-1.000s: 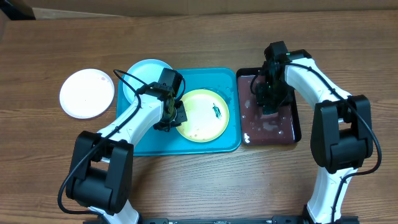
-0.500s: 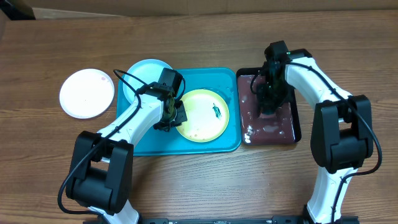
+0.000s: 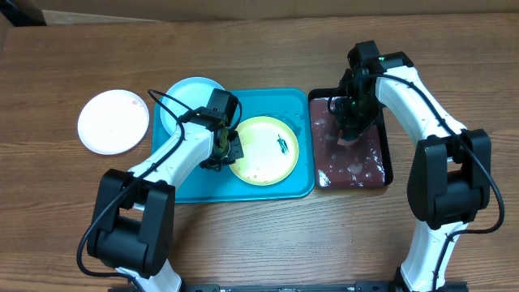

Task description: Clean dirty plates on tray and stack at the side

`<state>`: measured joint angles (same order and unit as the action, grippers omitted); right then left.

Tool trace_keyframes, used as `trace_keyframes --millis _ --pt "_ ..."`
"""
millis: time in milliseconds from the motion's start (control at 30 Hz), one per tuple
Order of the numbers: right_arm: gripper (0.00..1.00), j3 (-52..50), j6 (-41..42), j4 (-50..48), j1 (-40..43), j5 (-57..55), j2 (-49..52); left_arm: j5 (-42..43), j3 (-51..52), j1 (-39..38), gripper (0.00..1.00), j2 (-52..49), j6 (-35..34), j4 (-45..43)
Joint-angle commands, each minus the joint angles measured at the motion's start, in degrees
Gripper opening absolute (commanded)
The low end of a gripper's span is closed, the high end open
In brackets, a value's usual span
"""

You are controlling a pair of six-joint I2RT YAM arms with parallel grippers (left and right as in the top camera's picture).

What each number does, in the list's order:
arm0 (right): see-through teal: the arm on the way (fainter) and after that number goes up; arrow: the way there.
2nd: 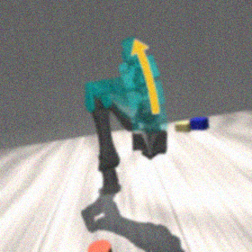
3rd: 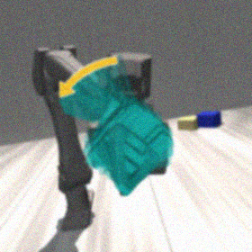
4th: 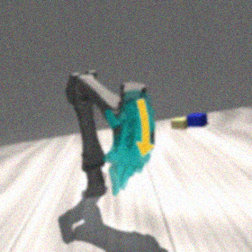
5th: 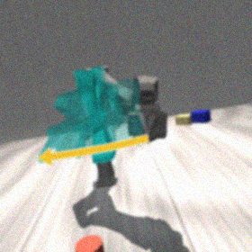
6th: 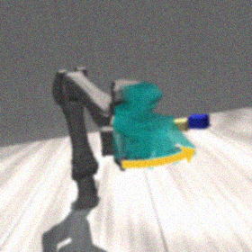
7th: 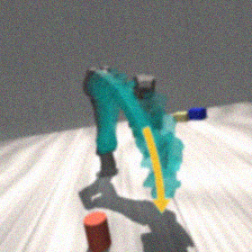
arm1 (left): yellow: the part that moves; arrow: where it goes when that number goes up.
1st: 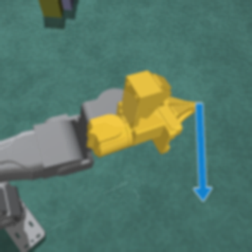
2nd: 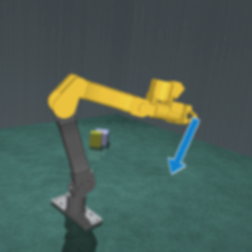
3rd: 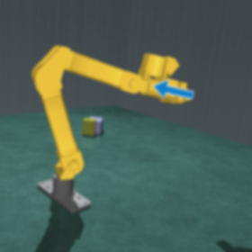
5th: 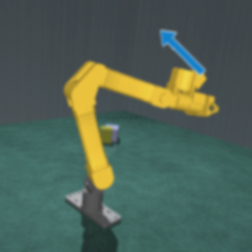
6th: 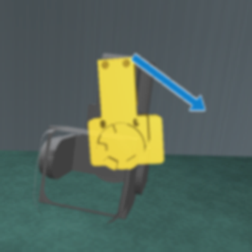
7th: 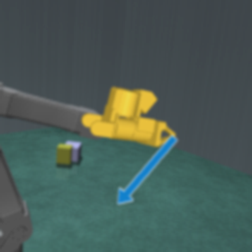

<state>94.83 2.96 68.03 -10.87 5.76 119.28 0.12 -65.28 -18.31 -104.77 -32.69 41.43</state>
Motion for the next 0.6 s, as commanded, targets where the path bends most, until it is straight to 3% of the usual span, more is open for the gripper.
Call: trace_keyframes --millis 0,167,400,567 --pt "0.04 1.44 0.04 -0.17 -0.07 0.55 -2.6 -1.2 -0.07 -0.26 0.12 -1.6 0.55 -0.33" --pt "0.04 1.44 0.48 0.09 -0.17 0.98 -2.6 -1.2 -0.07 -0.26 0.04 -1.64 0.55 -0.63" --pt "0.04 -0.63 2.49 -0.5 -0.85 0.37 -2.6 -1.22 -0.07 -0.26 0.04 -1.73 0.55 -0.57" --pt "0.04 -5.9 6.38 -5.35 -2.03 -5.99 -2.58 -1.18 -0.04 -0.26 0.04 -1.73 0.35 -0.26"
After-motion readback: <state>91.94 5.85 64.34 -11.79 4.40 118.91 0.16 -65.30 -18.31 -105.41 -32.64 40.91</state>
